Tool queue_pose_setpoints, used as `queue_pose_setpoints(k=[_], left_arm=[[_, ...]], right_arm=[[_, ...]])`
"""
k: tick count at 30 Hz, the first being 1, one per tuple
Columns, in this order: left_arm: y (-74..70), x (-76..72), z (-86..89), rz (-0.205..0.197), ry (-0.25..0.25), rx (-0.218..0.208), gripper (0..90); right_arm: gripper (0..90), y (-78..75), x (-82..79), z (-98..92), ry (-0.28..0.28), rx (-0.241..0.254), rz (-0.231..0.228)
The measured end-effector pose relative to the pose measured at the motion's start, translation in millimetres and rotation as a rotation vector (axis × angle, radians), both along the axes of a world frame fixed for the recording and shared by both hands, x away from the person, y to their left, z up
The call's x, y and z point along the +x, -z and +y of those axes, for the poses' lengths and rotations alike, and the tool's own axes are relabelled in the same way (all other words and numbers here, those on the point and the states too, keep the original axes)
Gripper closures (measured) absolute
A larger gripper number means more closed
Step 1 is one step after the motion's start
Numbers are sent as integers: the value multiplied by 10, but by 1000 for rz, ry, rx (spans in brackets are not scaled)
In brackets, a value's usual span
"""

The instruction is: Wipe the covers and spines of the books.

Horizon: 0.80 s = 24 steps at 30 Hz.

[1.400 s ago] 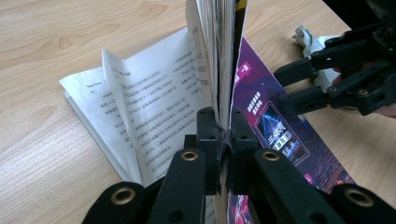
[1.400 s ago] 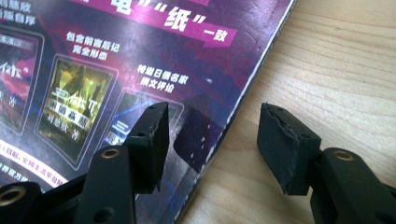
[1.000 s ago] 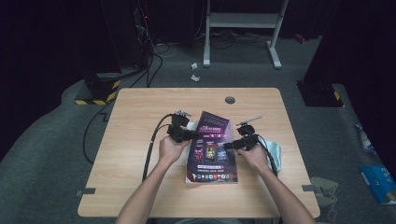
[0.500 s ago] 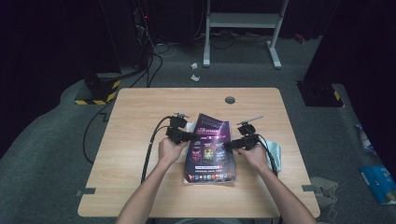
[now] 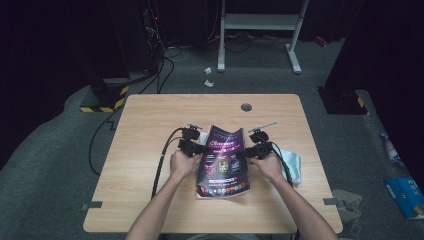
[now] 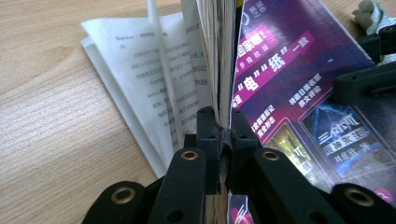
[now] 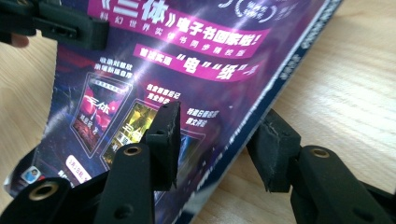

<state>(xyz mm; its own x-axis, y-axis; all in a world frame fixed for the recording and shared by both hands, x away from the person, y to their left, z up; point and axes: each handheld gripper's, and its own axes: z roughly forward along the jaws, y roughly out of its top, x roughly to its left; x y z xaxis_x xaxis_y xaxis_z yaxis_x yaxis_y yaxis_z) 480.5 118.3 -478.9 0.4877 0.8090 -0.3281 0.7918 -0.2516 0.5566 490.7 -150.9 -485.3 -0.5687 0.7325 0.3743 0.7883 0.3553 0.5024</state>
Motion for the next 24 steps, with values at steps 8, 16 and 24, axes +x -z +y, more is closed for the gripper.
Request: queue_pose_setpoints(k=[8, 16, 24], left_arm=[[13, -2, -6, -11, 9, 21, 849], [106, -16, 23, 1, -8, 62, 721], [176, -41, 25, 25, 1, 57, 599]], right_arm=[[679, -15, 1, -17, 8, -22, 15], [757, -74, -18, -28, 3, -16, 21], [806, -212, -8, 13, -5, -47, 8]])
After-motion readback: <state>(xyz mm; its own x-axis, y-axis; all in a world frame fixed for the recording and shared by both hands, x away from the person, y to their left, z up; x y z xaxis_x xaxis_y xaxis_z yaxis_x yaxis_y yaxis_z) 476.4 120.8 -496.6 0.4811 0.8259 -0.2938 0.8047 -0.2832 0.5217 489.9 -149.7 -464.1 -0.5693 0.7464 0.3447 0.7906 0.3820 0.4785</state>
